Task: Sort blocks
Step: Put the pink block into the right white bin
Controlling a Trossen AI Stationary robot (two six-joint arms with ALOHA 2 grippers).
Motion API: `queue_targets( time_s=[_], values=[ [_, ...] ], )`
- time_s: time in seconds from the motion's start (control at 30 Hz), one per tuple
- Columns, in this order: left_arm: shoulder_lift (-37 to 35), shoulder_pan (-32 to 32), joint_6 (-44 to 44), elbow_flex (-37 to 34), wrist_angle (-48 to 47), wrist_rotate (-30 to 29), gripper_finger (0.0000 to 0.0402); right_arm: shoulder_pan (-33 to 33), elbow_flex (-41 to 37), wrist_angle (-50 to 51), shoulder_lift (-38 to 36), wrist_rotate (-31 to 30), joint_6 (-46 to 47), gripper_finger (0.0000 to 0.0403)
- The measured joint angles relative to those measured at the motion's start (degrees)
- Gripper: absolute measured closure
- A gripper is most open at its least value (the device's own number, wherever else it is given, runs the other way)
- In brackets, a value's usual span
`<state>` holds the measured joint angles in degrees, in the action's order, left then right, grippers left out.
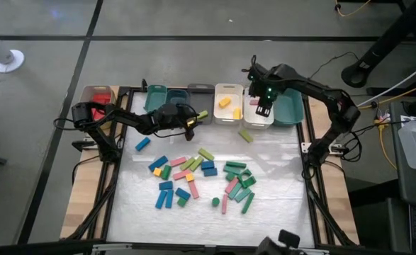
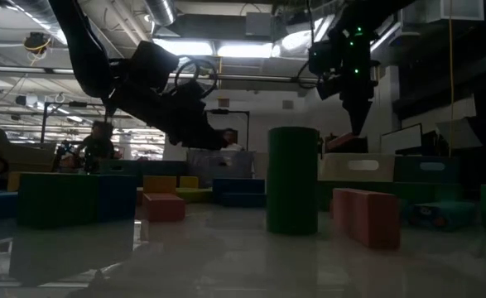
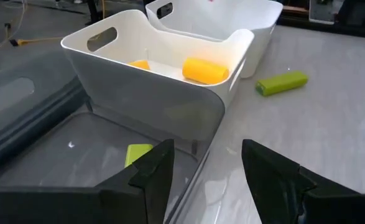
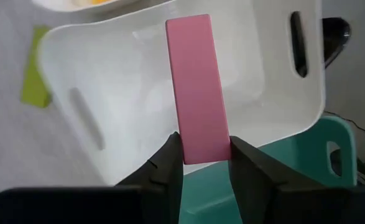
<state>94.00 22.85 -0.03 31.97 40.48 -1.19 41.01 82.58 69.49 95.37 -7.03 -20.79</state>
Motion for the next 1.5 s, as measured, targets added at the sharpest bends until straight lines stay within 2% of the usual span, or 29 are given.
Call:
queue_targets(
  time_s=[0.27,0.6,0.8,1.03,1.27,1.37,1.5],
  values=[
    [0.00,0.00,-1.63,0.02,0.04,0.00,0.0224,5.45,-6.48,-11.41,0.00,0.61,-0.79,0.0290],
    [0.00,-0.02,-3.02,0.00,0.06,0.00,0.0224,5.82,-14.90,-14.38,0.00,0.71,-0.70,0.0290],
    [0.00,-1.54,-0.57,0.01,2.98,-0.03,0.0224,5.88,-15.83,-17.45,0.00,0.74,-0.60,0.0290],
    [0.00,-6.06,4.84,0.07,7.63,0.02,0.0224,5.88,-15.84,-18.58,0.00,4.38,-0.46,0.0290],
    [-0.43,-10.74,4.90,0.07,8.21,0.02,0.0224,5.84,-15.84,-19.17,0.00,5.62,-0.43,0.0290],
    [-2.02,-12.45,4.90,0.07,5.58,0.01,0.0224,5.84,-15.84,-19.19,0.00,5.64,-0.23,0.0290],
    [-6.12,-14.47,2.40,0.07,-3.73,0.02,0.0224,5.84,-15.84,-19.15,0.00,5.75,-0.23,0.0280]
  ],
)
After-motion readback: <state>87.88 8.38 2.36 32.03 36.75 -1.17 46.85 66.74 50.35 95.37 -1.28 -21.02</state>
